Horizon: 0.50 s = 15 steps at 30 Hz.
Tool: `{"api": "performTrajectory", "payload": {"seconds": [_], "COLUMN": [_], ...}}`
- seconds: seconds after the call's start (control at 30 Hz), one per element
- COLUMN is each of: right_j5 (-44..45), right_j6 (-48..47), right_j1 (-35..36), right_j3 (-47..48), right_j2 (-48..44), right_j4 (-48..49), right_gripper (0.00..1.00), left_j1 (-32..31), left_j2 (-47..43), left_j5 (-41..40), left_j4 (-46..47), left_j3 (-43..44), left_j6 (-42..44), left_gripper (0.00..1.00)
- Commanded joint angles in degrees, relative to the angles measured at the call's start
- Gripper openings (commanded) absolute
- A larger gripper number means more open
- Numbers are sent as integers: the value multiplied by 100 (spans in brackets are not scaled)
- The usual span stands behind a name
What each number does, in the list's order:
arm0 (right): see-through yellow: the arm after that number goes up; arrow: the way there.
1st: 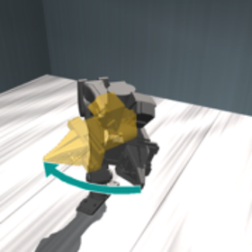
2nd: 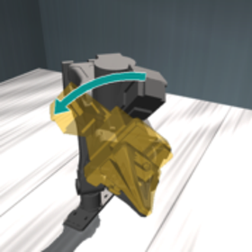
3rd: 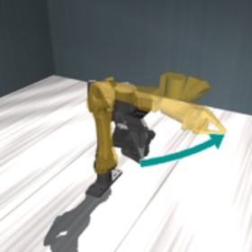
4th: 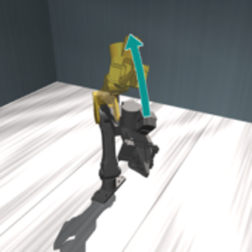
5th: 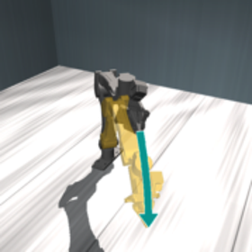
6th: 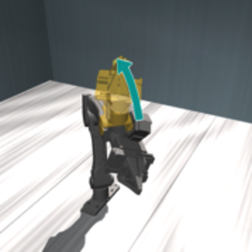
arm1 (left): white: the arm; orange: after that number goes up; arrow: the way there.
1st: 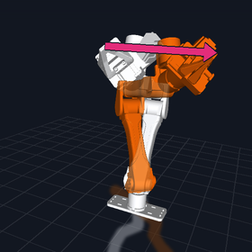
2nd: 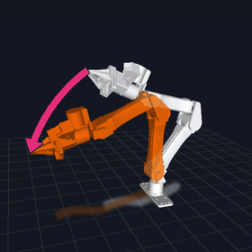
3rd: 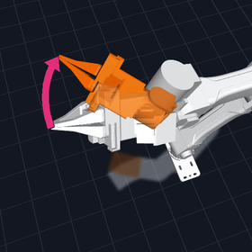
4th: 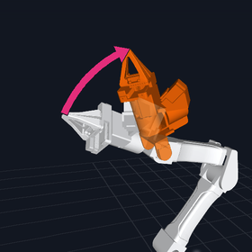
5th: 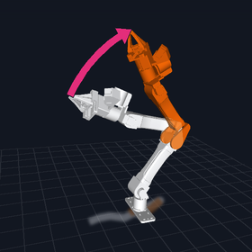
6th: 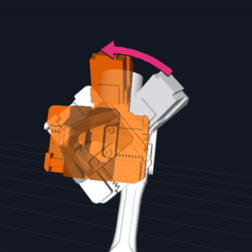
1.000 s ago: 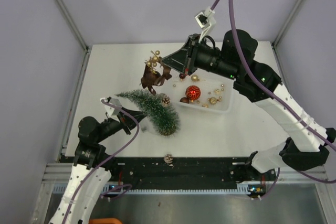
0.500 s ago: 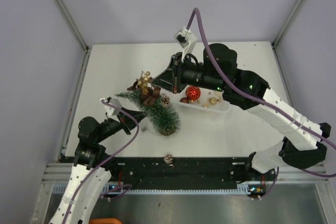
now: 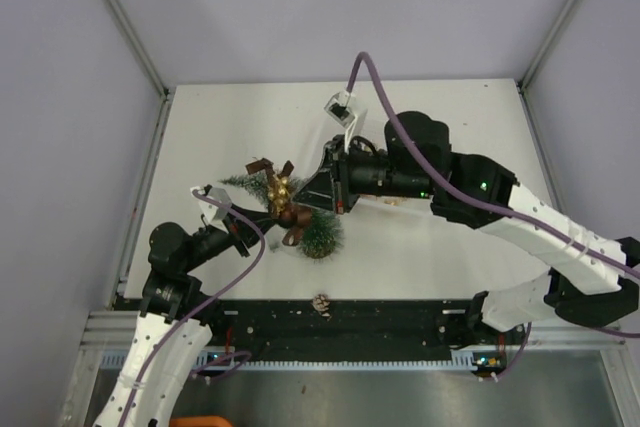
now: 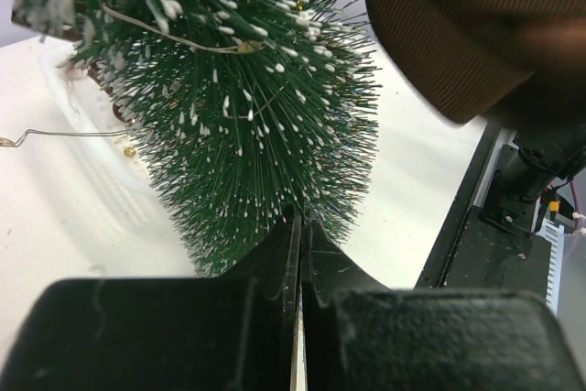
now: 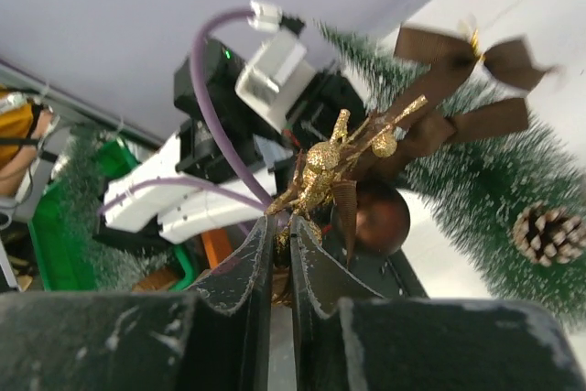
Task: Decorate the small christmas tree
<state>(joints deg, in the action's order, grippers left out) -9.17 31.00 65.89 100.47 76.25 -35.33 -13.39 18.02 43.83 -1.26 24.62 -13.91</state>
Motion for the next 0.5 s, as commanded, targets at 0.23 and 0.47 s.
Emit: {"api": "performTrajectory", "payload": {"seconds": [0.23,0.47], "right_j5": [318,899], "right_j6": [441,529], "right_j1": [240,240], "right_j3": [-1370,-1767], "right_j2": [-83,-303], "right_j4": [-53,61], "right_gripper": [10,10], "left_j1": [-24,-24], "left_j2": [-150,-115], "left_j5": [2,29], "left_j4": [301,310], "left_j3": [175,210], "left_j6": [-85,-85], "left_gripper": [0,0]}}
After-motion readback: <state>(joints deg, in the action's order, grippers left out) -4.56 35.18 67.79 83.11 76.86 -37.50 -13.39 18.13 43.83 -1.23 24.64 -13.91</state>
